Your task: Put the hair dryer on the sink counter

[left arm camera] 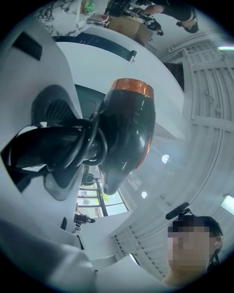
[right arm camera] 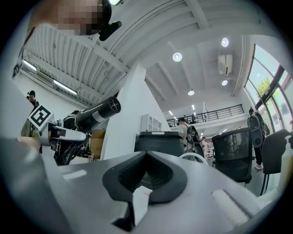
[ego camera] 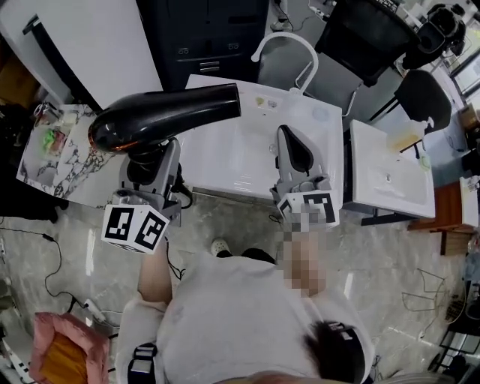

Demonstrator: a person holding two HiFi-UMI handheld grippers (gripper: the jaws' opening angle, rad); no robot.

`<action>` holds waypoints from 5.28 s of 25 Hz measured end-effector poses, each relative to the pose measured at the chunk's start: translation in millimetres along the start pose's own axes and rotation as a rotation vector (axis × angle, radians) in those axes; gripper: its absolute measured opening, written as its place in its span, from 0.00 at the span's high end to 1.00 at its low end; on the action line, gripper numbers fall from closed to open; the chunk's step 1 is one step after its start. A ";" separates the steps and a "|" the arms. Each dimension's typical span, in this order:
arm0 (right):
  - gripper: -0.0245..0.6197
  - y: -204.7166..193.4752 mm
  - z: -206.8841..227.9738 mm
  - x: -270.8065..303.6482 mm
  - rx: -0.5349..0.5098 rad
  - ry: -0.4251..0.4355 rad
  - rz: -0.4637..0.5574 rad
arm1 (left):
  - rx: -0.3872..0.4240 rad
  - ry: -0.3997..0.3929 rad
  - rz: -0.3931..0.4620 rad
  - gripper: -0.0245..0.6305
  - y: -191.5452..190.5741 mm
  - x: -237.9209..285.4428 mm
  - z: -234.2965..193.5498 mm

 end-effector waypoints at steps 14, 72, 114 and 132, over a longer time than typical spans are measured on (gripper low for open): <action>0.95 -34.6 42.5 40.6 0.004 -0.088 -0.077 | -0.049 -0.149 -0.206 0.59 -88.0 92.5 -23.9; 0.95 -112.3 207.9 166.6 0.112 -0.120 -0.289 | -0.191 -0.220 -0.950 0.59 -399.5 288.1 -34.2; 0.95 -82.3 96.3 130.2 0.071 0.019 -0.211 | 0.091 0.028 -0.434 0.95 -182.0 185.0 -49.2; 0.95 -42.2 50.1 63.0 0.015 0.005 -0.139 | 0.153 0.114 -0.151 0.95 -52.4 83.3 -27.9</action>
Point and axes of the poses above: the fingertips, and each gripper's own axes: x forward along the fingers, z to its right, y out of its top, the point moved 3 cm from there along -x, backward along the fingers, and after that the axes turned 15 degrees about x, right-handed, at the moved point
